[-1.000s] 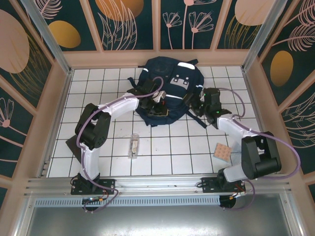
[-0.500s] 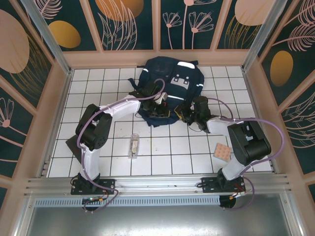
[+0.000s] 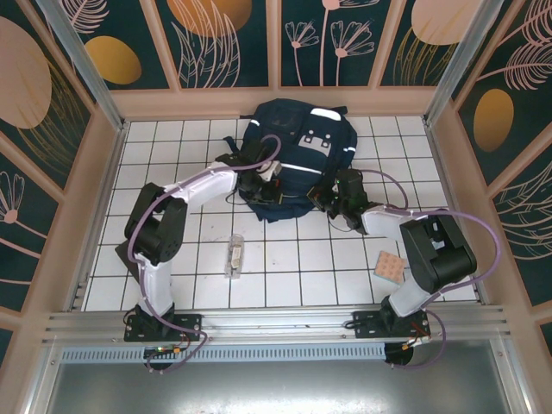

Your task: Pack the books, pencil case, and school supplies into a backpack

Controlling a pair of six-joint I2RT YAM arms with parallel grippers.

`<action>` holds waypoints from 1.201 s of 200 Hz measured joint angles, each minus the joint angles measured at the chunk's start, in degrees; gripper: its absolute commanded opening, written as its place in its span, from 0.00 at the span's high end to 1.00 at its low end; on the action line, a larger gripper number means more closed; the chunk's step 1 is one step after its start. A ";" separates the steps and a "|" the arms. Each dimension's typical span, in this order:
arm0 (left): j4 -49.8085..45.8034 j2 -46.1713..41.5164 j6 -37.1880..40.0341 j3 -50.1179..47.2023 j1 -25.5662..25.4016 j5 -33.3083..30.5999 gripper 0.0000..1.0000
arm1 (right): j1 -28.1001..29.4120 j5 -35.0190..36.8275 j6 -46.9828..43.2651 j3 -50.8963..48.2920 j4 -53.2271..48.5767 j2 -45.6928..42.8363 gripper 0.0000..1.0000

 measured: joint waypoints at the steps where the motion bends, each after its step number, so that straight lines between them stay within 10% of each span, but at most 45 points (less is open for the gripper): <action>1: -0.07 -0.07 0.07 0.02 0.11 -0.11 1.00 | 0.00 0.02 0.00 0.00 0.00 0.00 1.00; 56: -4.50 -1.49 4.92 0.46 6.69 -8.28 1.00 | -0.35 0.76 -0.68 -0.07 -0.09 0.00 1.00; 127: -3.30 -3.78 4.26 -4.26 2.95 -5.95 1.00 | -5.60 6.56 -5.40 6.14 -1.97 4.57 1.00; 174: 2.82 -5.07 -3.45 -8.20 -2.78 1.05 1.00 | -7.43 10.64 -8.22 10.67 -5.81 4.98 0.55; 240: 12.35 4.24 -11.98 4.15 -7.48 9.84 1.00 | -6.82 9.73 -9.07 6.38 -14.34 -9.01 0.34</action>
